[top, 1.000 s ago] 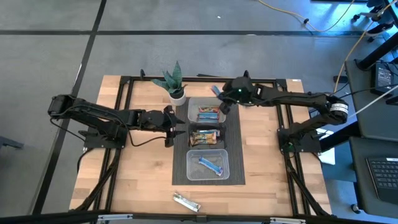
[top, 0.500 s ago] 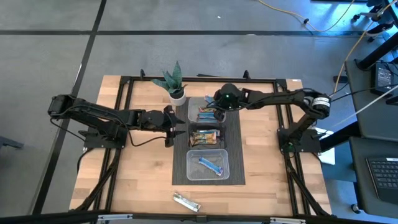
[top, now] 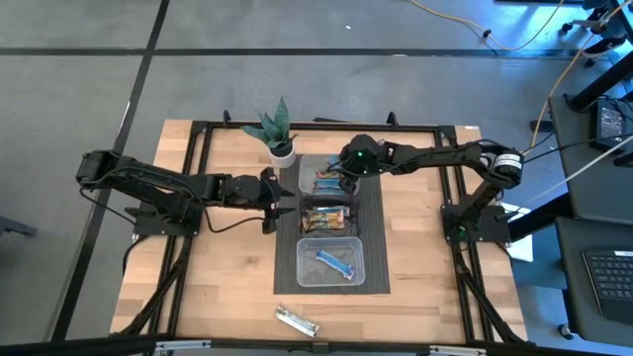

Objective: Pick and place Granola Bars by type
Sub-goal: Put the red granola bar into the gray bin, then put the blue granola bar into the transparent bin

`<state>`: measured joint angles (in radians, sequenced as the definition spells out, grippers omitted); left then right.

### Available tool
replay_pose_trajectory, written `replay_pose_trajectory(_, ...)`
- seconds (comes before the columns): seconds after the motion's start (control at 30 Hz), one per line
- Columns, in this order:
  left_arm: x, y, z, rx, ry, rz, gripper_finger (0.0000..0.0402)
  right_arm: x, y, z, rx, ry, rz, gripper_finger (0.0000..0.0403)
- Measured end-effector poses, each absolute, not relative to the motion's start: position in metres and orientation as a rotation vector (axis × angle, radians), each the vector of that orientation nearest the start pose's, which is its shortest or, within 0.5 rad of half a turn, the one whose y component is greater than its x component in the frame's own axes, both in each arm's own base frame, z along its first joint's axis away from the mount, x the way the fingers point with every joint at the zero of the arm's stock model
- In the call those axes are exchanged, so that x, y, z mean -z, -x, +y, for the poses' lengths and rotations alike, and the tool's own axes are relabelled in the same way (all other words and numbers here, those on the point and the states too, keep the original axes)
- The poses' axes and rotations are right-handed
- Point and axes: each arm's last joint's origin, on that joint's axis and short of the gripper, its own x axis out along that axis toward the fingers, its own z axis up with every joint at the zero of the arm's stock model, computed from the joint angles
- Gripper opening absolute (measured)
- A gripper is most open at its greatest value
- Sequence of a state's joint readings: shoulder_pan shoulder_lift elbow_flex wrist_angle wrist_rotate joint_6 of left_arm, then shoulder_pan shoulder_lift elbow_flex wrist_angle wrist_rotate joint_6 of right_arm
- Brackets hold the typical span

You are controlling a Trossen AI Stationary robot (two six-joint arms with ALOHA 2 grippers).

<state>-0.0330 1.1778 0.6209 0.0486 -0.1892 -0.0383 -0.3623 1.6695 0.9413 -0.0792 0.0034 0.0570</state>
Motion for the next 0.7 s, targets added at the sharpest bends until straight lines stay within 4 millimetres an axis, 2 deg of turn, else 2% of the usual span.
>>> replay_pose_trajectory(0.3,-0.222,-0.243,-0.003,-0.162,-0.019,0.503,0.0192,-0.178,-0.314,-0.117,0.278,-0.161,0.794,0.0097)
replay_pose_trajectory(0.57,-0.222,-0.243,-0.003,-0.162,-0.019,0.503,0.0193,-0.188,-0.318,-0.119,0.287,-0.171,0.818,0.0180)
replay_pose_trajectory(0.7,-0.222,-0.243,-0.003,-0.162,-0.019,0.503,0.0191,-0.208,-0.322,-0.122,0.331,-0.200,0.847,0.0210)
